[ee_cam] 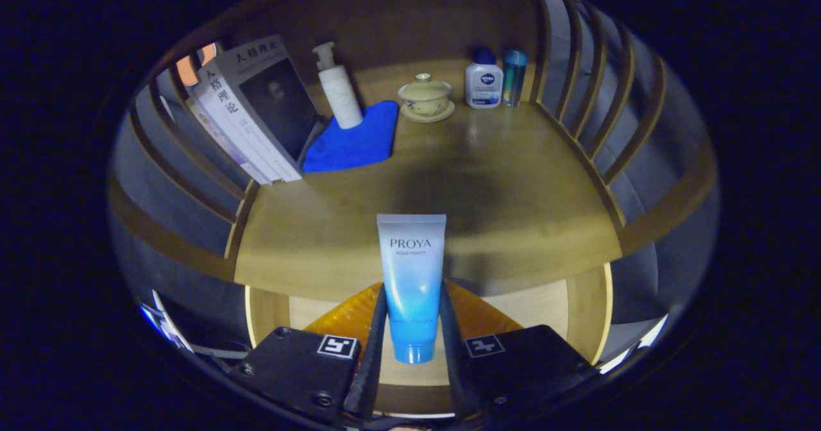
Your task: Pull open the drawer, take out the items inside it, and place them on the countertop above the cabinet.
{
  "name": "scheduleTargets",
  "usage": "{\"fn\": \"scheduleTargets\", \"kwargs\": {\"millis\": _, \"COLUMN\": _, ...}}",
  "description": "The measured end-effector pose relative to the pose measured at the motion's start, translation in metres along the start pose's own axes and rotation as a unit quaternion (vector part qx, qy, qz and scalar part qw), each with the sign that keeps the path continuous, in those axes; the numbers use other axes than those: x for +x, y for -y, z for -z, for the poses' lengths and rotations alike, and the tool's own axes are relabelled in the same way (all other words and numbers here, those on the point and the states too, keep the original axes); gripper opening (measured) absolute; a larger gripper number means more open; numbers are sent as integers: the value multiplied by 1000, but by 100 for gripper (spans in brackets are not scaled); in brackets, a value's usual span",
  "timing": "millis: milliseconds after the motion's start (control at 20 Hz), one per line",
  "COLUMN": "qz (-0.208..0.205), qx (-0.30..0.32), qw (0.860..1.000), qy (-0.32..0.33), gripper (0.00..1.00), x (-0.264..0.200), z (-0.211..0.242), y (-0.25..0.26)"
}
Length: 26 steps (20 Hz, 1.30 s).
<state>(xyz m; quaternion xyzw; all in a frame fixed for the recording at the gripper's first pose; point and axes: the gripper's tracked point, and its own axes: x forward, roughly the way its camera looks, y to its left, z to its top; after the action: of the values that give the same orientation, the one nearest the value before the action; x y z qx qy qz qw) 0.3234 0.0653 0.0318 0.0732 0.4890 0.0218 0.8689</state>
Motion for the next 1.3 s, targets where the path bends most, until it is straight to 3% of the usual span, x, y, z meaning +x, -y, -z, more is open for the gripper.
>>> {"fn": "scheduleTargets", "kwargs": {"millis": 300, "qz": 15, "qx": 17, "qw": 1000, "qy": -6, "gripper": 48, "x": 27, "z": -42, "y": 8}}
{"fn": "scheduleTargets", "kwargs": {"millis": 1300, "qz": 41, "qx": 19, "qw": 999, "qy": -26, "gripper": 50, "x": 62, "z": -47, "y": 17}}
